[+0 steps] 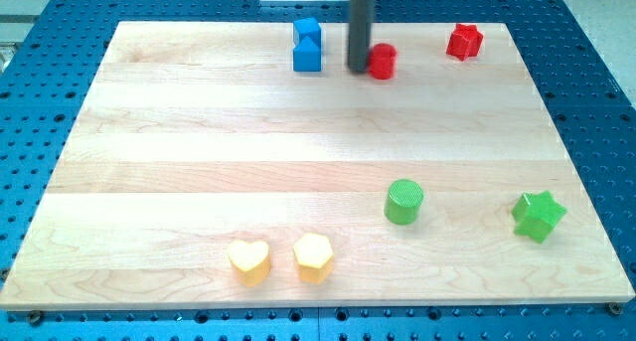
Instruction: Move the red circle into the red star
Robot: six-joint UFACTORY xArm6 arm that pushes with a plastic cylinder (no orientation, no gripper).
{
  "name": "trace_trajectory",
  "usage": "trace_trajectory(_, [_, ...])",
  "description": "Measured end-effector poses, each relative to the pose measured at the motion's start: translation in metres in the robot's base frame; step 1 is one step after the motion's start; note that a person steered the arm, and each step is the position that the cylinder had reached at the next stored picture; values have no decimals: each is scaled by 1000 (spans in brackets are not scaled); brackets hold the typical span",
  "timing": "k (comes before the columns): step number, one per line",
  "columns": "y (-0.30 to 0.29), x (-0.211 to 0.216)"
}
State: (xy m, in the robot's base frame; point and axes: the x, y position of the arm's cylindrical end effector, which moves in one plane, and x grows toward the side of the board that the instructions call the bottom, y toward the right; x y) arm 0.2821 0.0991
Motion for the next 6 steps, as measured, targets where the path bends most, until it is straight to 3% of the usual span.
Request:
trace_trajectory(1, [13,-3])
trace_trajectory(2, [14,36])
trace_trajectory(3, [68,16])
trace_trajectory(4, [67,-5])
trace_trajectory(6, [42,-2])
